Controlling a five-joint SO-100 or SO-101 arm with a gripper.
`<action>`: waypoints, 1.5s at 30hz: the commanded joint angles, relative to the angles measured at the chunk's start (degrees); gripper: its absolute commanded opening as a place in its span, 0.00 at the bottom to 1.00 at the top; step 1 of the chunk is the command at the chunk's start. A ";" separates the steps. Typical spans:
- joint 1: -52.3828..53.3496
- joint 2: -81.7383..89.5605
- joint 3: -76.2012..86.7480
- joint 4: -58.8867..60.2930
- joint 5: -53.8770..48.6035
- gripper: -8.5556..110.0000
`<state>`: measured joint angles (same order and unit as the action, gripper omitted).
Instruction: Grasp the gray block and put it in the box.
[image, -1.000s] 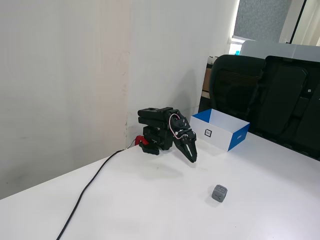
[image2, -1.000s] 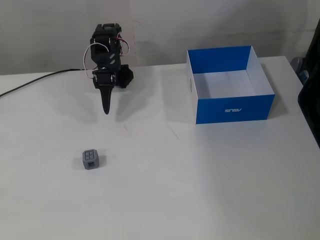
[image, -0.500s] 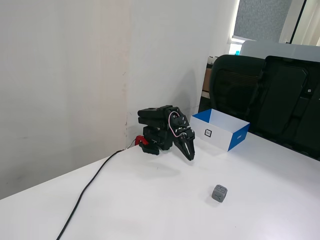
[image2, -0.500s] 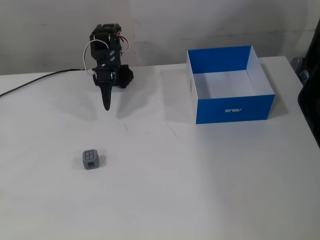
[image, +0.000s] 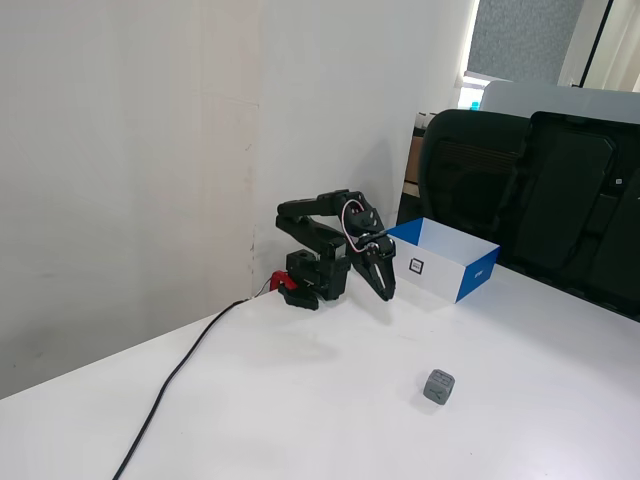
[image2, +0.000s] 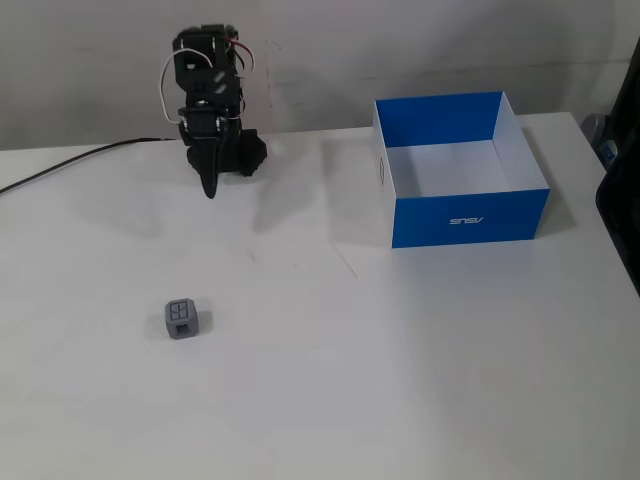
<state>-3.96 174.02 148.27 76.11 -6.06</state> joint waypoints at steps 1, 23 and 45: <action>-1.67 -10.55 -10.90 -1.93 0.62 0.07; -9.32 -46.32 -29.53 -9.05 1.32 0.13; -6.77 -70.14 -49.22 -2.02 1.49 0.29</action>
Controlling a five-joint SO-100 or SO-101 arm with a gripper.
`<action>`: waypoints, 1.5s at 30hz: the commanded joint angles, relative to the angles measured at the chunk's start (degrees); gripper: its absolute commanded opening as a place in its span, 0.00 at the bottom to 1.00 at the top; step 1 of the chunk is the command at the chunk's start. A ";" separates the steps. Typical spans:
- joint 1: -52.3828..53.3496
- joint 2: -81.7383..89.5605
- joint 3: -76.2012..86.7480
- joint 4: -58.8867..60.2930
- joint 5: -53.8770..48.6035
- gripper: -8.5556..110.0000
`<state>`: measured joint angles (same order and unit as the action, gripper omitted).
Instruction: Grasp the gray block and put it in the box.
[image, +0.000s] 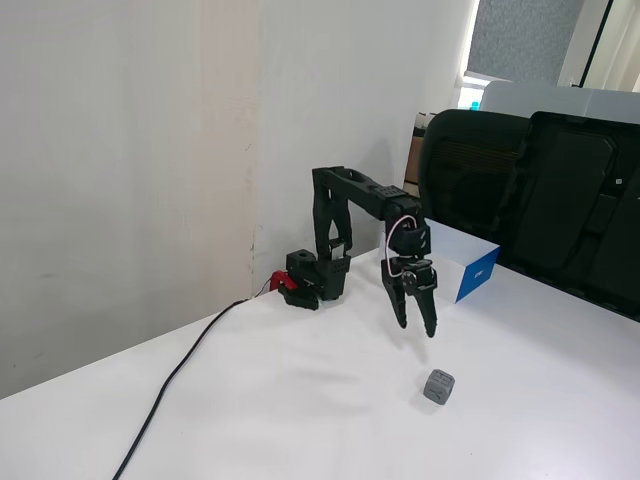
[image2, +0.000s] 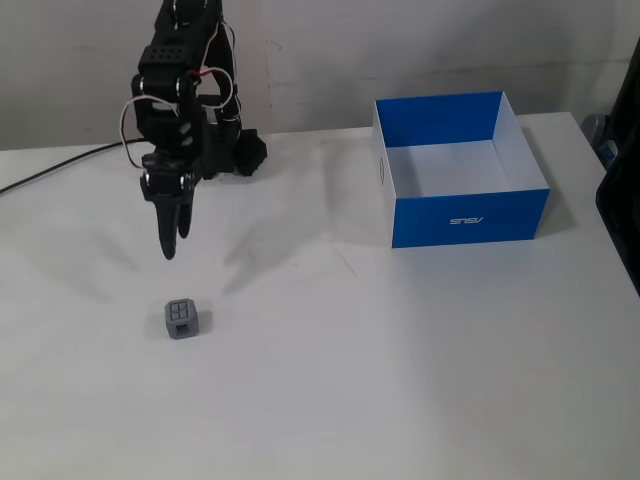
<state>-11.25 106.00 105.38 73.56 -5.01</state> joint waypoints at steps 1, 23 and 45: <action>0.53 -3.60 -7.65 1.14 0.44 0.29; -0.09 -22.06 -31.73 11.69 -0.26 0.31; -2.29 -36.12 -42.63 13.71 -0.62 0.36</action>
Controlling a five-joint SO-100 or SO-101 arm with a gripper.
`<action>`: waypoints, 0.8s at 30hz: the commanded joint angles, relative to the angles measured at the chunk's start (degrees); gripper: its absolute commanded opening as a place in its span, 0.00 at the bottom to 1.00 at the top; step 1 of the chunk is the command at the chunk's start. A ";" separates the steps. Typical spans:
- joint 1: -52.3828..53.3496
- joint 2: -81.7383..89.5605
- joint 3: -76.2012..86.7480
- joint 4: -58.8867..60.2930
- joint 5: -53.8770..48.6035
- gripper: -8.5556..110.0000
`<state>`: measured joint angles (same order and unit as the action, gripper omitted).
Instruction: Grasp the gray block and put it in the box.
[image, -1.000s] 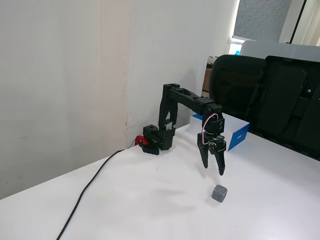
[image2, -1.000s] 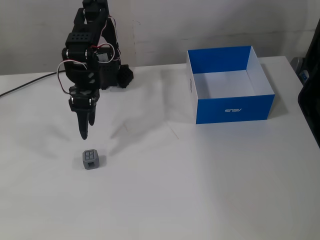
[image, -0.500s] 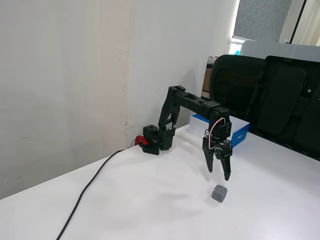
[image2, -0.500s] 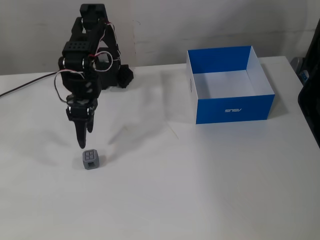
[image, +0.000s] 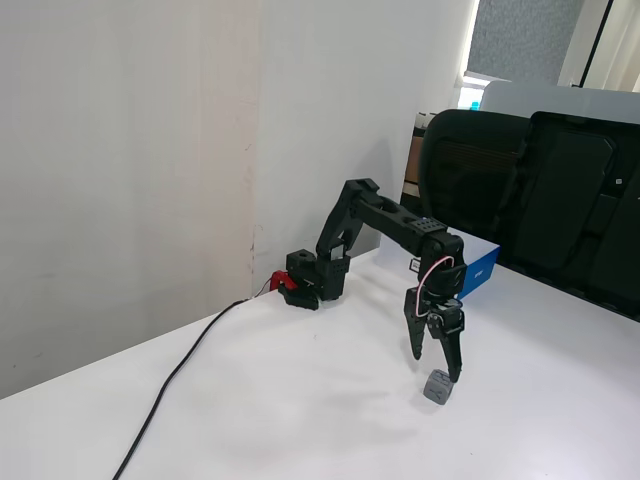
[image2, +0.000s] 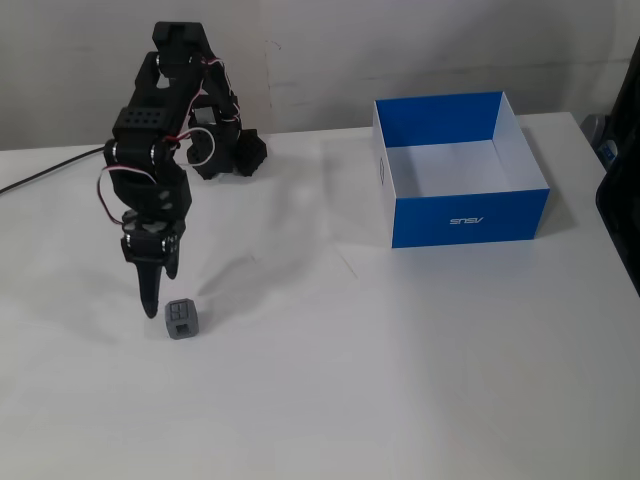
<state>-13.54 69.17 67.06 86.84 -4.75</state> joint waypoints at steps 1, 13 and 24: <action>0.09 0.35 -4.48 0.44 -0.88 0.36; 1.67 -3.96 -6.86 0.35 -0.88 0.35; 2.81 -6.42 -7.38 0.26 -0.88 0.35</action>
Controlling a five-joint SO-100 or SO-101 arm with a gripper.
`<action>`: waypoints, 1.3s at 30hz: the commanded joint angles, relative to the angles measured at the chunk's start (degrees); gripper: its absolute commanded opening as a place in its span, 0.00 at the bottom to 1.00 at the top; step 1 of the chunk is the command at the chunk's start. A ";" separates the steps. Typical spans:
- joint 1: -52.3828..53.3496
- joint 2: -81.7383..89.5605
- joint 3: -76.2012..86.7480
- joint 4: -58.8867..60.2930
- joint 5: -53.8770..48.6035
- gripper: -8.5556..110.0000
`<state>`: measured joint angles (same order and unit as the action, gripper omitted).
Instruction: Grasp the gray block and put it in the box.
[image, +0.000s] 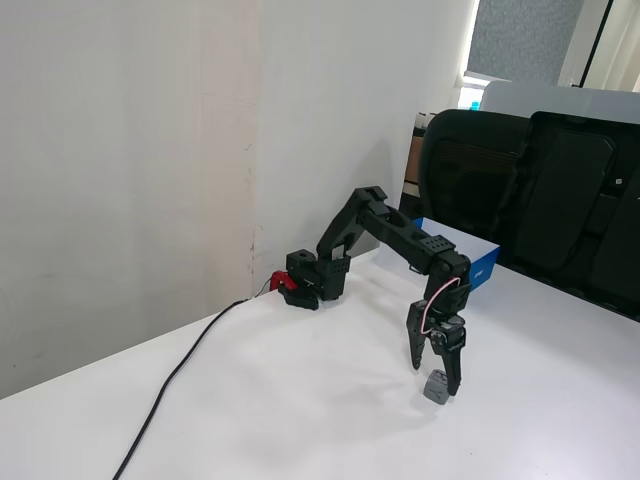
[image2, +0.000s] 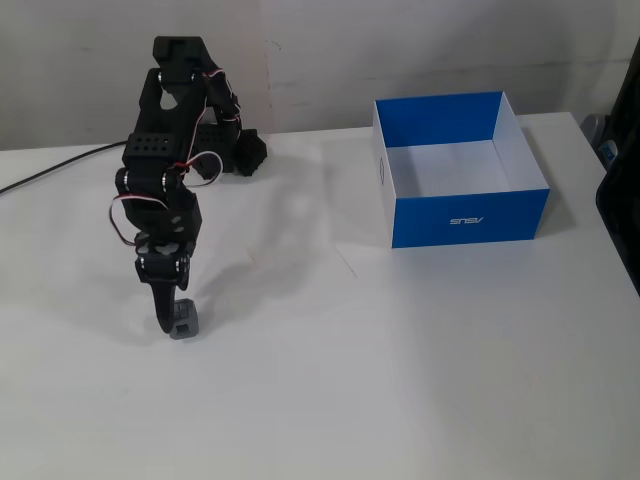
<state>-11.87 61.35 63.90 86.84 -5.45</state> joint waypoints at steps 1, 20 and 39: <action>1.32 1.23 -4.22 0.26 -0.18 0.35; 1.58 -3.60 -9.40 3.78 -0.18 0.07; 3.08 7.56 -12.83 19.95 0.62 0.07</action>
<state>-10.37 56.78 50.45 104.77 -5.36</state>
